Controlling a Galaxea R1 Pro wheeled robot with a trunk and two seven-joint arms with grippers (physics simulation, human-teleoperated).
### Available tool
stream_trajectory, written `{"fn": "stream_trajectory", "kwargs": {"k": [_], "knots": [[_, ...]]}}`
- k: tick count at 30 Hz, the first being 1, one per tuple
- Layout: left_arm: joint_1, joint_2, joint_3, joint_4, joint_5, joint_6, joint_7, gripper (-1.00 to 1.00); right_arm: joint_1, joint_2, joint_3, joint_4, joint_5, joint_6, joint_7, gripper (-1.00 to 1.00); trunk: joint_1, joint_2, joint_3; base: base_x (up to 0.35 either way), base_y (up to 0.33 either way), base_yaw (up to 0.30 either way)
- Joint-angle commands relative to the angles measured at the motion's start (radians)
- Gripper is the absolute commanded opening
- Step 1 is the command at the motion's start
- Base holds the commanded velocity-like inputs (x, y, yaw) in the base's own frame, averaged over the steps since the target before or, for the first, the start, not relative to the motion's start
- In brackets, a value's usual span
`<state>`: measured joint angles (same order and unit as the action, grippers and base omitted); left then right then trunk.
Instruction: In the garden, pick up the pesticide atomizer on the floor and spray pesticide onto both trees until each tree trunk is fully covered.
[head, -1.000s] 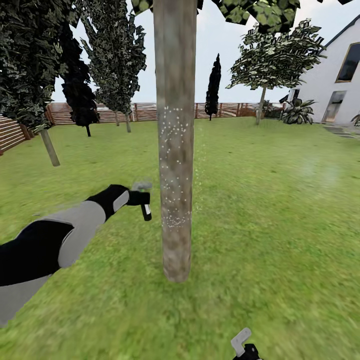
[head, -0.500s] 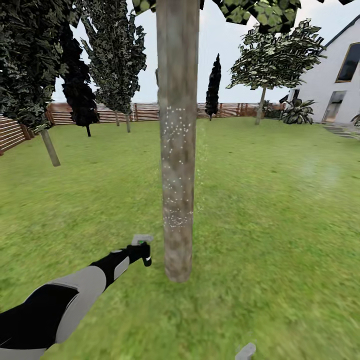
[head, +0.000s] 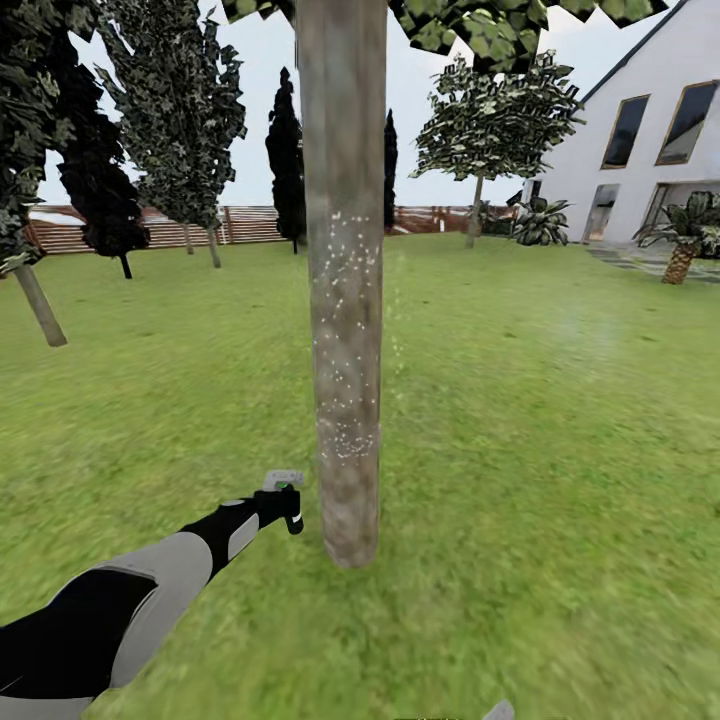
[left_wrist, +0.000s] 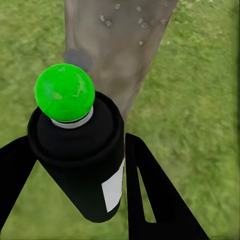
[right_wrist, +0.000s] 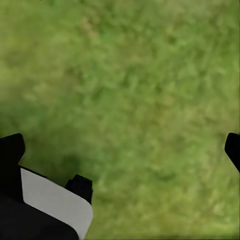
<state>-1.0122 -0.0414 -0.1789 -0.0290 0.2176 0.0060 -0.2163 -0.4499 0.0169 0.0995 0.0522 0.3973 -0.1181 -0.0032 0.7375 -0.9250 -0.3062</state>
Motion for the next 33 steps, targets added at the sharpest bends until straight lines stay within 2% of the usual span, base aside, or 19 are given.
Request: {"fn": "stream_trajectory", "kwargs": {"k": [1,7,14,26,33], "knots": [[0.000,0.000,0.000,0.000,0.000,0.000,0.000,-1.00,0.000,0.000,0.000,0.000,0.000,0.000,0.000,1.00,0.000,0.000,0.000,0.000,0.350,-0.293],[0.000,0.000,0.001,0.000,0.000,0.004,0.000,-1.00,0.001,0.000,0.000,0.000,0.000,0.000,0.000,1.00,0.000,0.000,0.000,0.000,0.350,-0.231],[0.000,0.000,0.000,0.000,0.000,0.005,0.000,-1.00,0.002,0.001,0.000,0.000,0.000,0.000,0.000,1.00,0.000,0.000,0.000,0.000,0.350,-0.065],[0.000,0.001,0.001,0.000,0.000,0.005,0.000,-1.00,0.010,0.005,0.000,0.000,0.000,0.000,0.002,1.00,0.000,0.000,0.003,0.000,0.350,-0.270],[0.000,0.002,0.001,0.000,0.000,0.005,0.000,-1.00,0.010,0.006,0.000,0.000,0.000,0.000,0.002,1.00,0.000,0.000,0.003,0.000,0.350,-0.048]]}}
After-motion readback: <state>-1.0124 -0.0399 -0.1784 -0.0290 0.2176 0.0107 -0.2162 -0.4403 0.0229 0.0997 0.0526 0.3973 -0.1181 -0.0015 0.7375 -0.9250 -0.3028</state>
